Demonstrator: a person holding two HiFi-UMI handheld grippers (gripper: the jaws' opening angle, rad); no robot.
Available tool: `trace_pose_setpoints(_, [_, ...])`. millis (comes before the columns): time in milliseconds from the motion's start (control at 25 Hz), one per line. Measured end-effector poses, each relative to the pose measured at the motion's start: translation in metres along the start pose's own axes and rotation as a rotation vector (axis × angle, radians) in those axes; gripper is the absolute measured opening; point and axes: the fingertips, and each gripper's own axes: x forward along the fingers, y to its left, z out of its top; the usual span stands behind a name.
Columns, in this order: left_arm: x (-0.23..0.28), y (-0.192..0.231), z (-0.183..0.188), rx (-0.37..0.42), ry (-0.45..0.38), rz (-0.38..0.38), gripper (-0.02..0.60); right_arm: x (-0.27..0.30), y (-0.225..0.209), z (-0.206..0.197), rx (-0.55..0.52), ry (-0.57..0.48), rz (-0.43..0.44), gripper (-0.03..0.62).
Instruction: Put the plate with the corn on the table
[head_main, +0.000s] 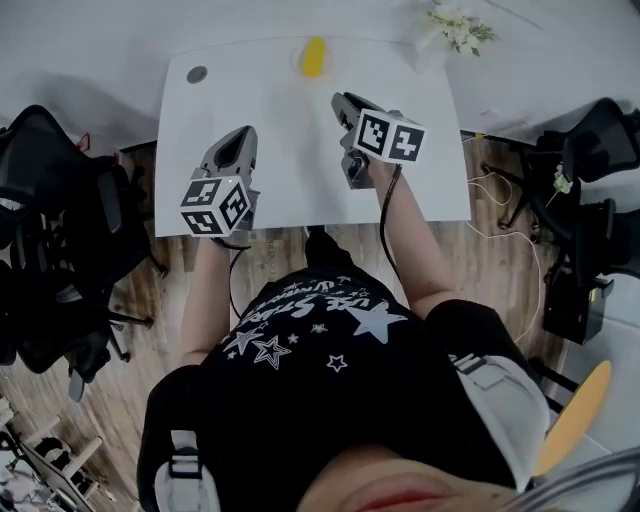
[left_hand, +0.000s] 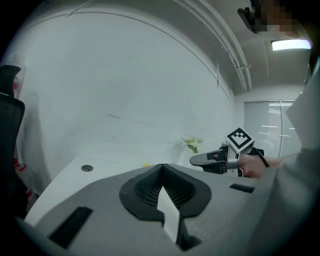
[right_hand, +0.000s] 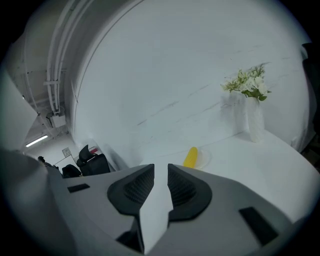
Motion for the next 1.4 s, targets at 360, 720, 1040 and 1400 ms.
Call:
trace_pose_setpoints(360, [-0.092,-0.016,-0.03,-0.021,-0.01,-0.037,0.006,-0.072,0.058,-0.068,-0.015,-0.011,-0.018,0.06])
trace_pose_setpoints(720, [-0.152,-0.03,-0.079,-0.073,0.045,-0.086,0.006,-0.137,0.084,-0.132,0.001,-0.03,-0.06,0.011])
trace_pose_setpoints(1040, [-0.171,-0.05,-0.079,-0.066,0.034,-0.089,0.006,-0.174,0.101,-0.131,-0.019,-0.069,0.012,0.006])
trace_pose_setpoints(1400, [-0.183,-0.096,-0.093,-0.09,0.059,-0.095,0.006,-0.217,0.098,-0.152,0.0,-0.043,0.021,0.006])
